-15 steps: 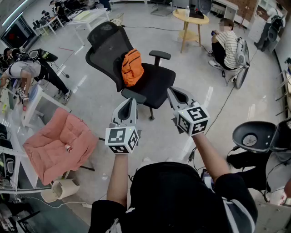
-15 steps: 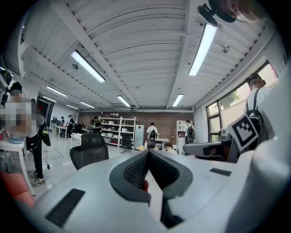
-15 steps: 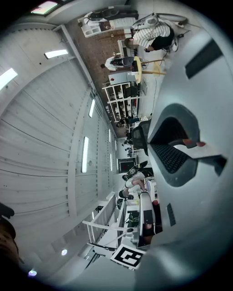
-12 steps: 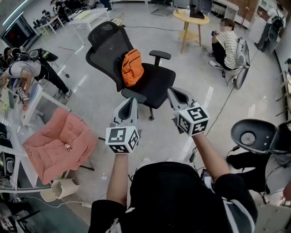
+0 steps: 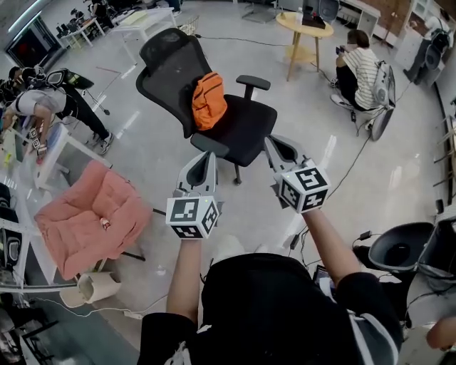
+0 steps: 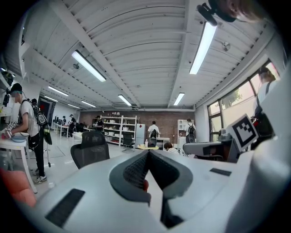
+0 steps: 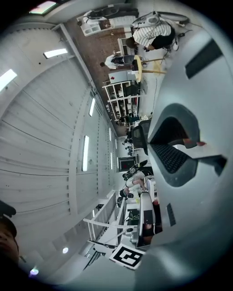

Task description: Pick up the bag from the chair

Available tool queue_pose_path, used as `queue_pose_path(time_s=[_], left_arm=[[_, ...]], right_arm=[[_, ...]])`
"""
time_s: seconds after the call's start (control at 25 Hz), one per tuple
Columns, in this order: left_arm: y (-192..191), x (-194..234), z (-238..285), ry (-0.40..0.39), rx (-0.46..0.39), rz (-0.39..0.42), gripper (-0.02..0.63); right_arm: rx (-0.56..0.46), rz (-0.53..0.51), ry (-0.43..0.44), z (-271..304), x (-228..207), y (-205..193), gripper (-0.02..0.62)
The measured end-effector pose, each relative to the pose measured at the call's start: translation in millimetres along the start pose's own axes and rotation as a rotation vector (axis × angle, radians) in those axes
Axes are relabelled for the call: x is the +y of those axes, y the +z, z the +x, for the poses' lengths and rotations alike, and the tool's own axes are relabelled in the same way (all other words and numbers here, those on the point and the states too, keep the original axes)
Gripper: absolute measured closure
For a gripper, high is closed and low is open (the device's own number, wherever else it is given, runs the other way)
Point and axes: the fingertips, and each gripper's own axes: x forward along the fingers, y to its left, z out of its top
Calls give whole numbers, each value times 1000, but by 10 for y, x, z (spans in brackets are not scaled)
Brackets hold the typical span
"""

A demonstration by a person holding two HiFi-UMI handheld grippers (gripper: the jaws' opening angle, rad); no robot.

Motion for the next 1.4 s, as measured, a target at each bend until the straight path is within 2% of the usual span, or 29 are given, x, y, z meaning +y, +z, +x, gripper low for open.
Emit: queue_pose_path(time_s=[0.36, 0.8, 1.0, 1.4], left_arm=[[-70, 142, 84, 32, 20, -2, 600], [-68, 505, 646, 24, 31, 9, 600], [-19, 806, 1045, 19, 30, -1, 600], [193, 1684, 1838, -14, 44, -8, 600]], right_arm=[[40, -1, 44, 229, 35, -135, 594], [57, 5, 42, 843, -239, -125, 594], [64, 12, 36, 1289, -429, -75, 594], [69, 34, 17, 2438, -608, 121, 594]])
